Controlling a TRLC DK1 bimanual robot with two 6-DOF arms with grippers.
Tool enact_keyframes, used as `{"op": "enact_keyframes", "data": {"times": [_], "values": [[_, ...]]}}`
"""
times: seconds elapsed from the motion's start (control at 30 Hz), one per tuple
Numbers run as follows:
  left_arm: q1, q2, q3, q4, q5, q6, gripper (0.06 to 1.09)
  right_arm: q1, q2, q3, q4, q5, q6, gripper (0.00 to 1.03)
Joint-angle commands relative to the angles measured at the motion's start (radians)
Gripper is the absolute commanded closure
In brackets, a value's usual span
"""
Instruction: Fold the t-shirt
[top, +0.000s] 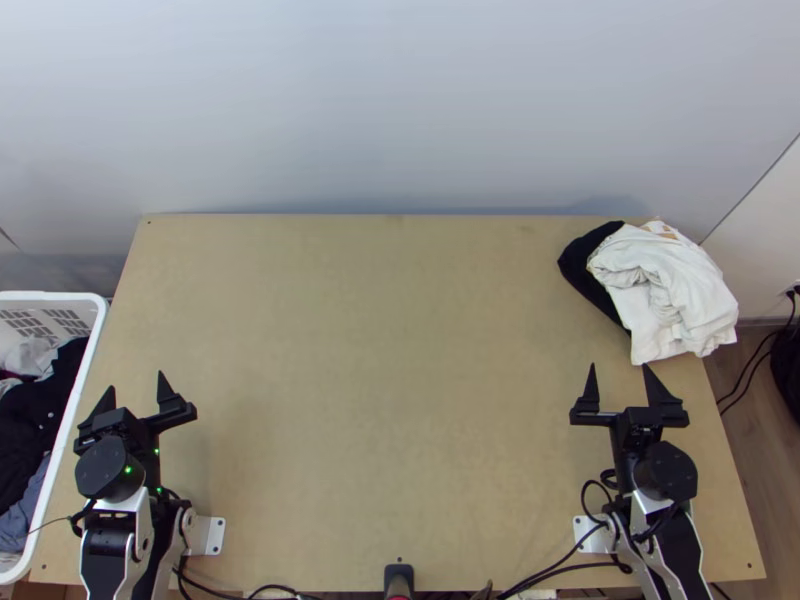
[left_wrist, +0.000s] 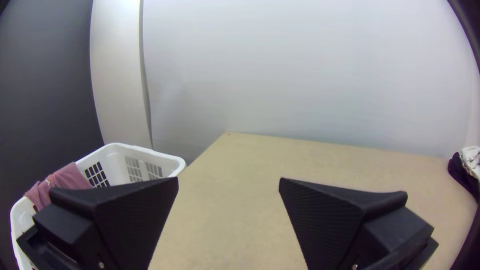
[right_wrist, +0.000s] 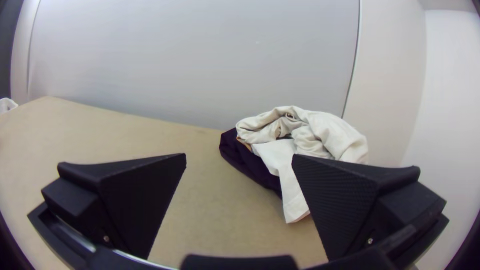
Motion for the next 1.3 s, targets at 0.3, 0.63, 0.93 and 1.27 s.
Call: {"op": "enact_keyframes", "data": {"times": [0.3,0.63,0.93,1.27], "values": [[0.000,0.000,-0.001,-0.001,0.000,0.000,0.10,0.009,0.000,0.000,0.000,0.000,0.001,0.04],[-0.010,0.000,0.008,-0.039,-0.002,0.001,0.10,-0.047,0.000,-0.001,0.018,0.002,0.067,0.04],[-0.017,-0.001,0.048,-0.111,-0.015,0.089,0.10,-0.002,-0.004,-0.026,0.244,0.132,-0.278,0.05],[-0.009,0.174,0.284,0.027,-0.011,0.029,0.10,0.033,0.147,0.207,0.210,0.250,-0.345,0.04]]}}
